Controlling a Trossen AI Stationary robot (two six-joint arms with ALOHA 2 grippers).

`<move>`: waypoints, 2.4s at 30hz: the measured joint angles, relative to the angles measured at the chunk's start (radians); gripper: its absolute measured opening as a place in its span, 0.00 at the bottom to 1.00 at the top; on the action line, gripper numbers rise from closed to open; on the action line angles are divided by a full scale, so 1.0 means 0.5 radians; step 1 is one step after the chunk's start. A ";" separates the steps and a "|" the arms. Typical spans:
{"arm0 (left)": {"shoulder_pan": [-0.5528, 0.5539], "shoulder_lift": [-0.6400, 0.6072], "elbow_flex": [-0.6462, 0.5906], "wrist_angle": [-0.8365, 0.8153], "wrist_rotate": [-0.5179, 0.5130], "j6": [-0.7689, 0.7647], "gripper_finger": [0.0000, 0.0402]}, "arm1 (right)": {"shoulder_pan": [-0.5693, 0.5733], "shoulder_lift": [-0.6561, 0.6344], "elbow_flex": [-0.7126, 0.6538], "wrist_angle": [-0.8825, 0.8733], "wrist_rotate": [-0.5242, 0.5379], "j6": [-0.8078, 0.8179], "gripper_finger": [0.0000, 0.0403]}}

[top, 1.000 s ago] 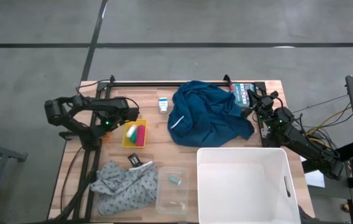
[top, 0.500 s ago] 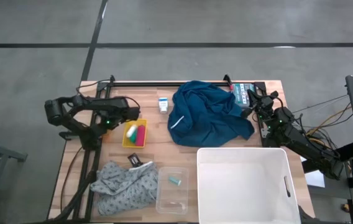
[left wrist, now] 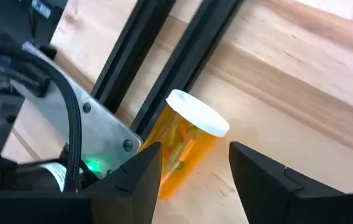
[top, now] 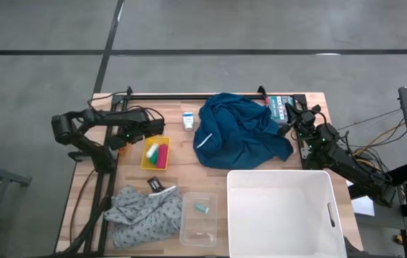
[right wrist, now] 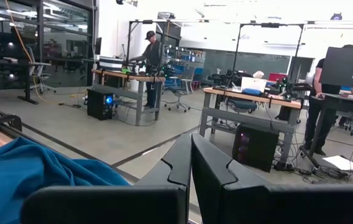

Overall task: Pick & Place Medicine items
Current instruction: Put the orange pill bottle into the transparent bin

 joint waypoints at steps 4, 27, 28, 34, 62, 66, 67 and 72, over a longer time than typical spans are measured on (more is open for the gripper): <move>0.000 0.000 -0.001 0.005 0.001 0.128 0.48 | 0.000 0.000 0.000 0.000 0.000 0.000 0.02; 0.004 -0.005 -0.188 0.176 0.004 0.177 0.46 | 0.000 0.001 0.000 0.001 0.000 0.000 0.02; 0.005 -0.004 -0.188 0.176 0.007 0.177 0.46 | 0.000 0.001 0.000 0.000 0.000 0.000 0.02; 0.008 0.000 -0.131 0.139 0.026 0.176 0.46 | 0.000 0.001 0.000 0.000 0.000 0.000 0.02; -0.040 -0.004 0.193 0.238 0.214 0.523 0.46 | -0.001 0.001 0.000 0.001 0.000 0.000 0.02; -0.080 -0.004 0.193 0.334 0.226 0.554 0.46 | -0.001 0.001 0.000 0.000 0.000 0.000 0.02; -0.091 -0.004 0.193 0.349 0.235 0.556 0.46 | 0.000 0.001 0.000 0.000 0.000 0.000 0.02; -0.163 -0.004 0.193 0.465 0.336 0.558 0.46 | 0.000 0.001 0.000 0.000 0.000 0.000 0.02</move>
